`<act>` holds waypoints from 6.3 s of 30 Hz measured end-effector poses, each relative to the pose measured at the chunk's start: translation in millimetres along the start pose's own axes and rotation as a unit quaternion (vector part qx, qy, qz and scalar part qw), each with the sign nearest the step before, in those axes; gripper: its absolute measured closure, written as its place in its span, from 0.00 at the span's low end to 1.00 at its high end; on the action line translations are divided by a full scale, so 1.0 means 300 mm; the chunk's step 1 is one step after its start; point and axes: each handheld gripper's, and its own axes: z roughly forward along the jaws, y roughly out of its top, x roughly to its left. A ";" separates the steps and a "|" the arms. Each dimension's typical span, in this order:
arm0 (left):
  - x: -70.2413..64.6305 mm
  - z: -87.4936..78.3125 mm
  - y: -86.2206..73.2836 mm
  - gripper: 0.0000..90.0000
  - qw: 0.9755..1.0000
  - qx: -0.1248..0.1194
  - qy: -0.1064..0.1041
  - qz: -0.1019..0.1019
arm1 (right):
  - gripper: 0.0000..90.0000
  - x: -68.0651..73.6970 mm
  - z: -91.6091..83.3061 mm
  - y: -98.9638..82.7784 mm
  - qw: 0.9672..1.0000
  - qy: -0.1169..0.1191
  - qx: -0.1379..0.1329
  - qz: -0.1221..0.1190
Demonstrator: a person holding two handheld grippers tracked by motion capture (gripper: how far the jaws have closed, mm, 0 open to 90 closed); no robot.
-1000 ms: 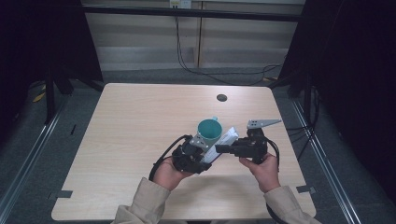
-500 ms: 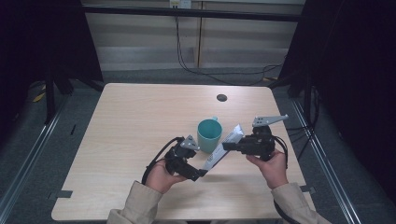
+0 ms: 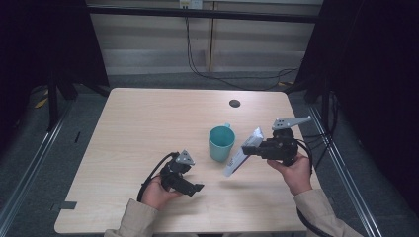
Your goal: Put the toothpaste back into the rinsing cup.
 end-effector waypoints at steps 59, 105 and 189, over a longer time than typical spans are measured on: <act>0.031 0.011 -0.154 0.16 0.997 -0.054 0.033 0.040 | 0.85 -0.039 -0.084 0.207 0.998 -0.054 0.009 -0.019; 0.033 0.010 -0.156 0.16 0.997 -0.054 0.031 0.043 | 0.85 -0.111 0.108 0.258 0.991 -0.133 -0.008 -0.012; 0.036 0.003 -0.162 0.16 0.997 -0.049 0.028 0.047 | 0.81 -0.099 0.226 0.080 0.990 -0.135 0.017 -0.027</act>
